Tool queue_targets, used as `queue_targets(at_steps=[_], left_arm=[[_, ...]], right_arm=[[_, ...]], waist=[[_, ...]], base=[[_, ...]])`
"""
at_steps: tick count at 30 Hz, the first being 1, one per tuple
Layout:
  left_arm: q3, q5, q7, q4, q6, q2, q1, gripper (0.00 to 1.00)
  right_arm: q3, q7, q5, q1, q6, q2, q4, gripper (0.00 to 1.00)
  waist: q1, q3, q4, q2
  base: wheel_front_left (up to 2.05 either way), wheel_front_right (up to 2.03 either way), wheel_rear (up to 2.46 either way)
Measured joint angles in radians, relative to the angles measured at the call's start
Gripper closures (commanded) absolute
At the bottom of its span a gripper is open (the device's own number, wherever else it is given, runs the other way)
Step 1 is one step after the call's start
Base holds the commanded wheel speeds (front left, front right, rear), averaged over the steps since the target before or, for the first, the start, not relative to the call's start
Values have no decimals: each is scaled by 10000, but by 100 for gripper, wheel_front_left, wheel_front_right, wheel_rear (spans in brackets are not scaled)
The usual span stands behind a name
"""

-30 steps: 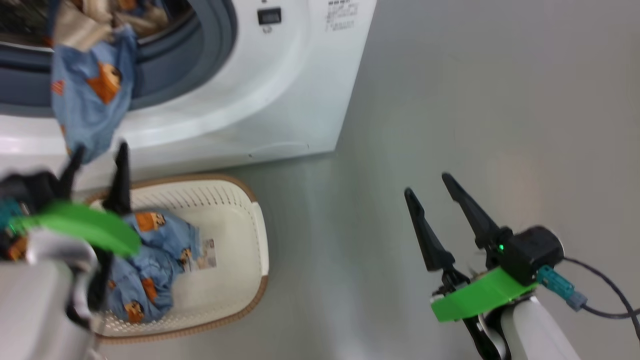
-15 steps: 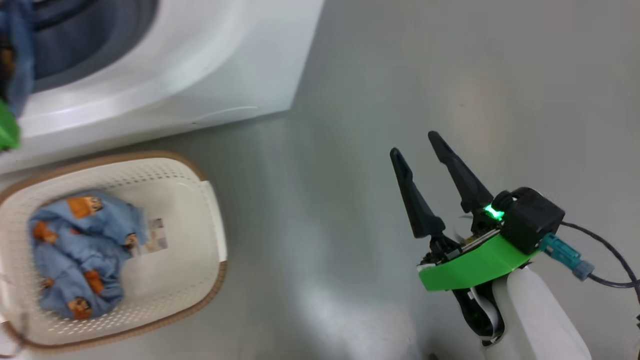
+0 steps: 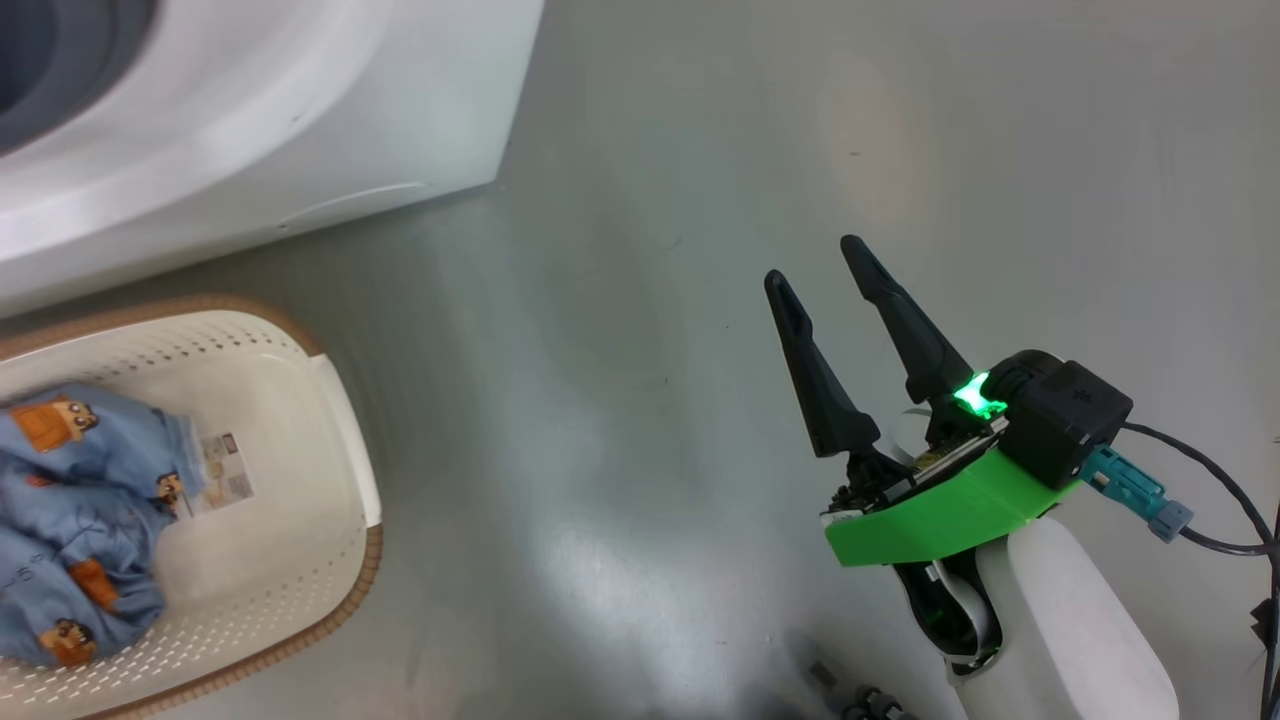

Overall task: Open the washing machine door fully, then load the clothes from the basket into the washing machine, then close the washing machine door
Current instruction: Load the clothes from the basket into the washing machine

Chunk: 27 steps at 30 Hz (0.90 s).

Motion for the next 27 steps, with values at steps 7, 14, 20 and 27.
queue_targets(at_steps=[7,14,20,27], left_arm=[[-203,88,1379,-17,314,284,-217,55],[-228,75,1785,-512,433,462,-218,100],[-69,33,1172,-825,522,466,-398,100],[385,-13,176,-832,715,385,-956,100]], right_arm=[[59,0,142,-50,0,4,-12,0],[58,0,184,-52,0,6,-52,0],[73,0,186,-59,0,6,-73,0],[226,-2,284,-103,0,10,-173,0]], waist=[[0,95,-175,0],[0,134,-219,0],[0,205,-241,-1],[0,391,-410,0]], base=[[0,0,0],[0,0,0],[0,0,0],[0,0,0]])
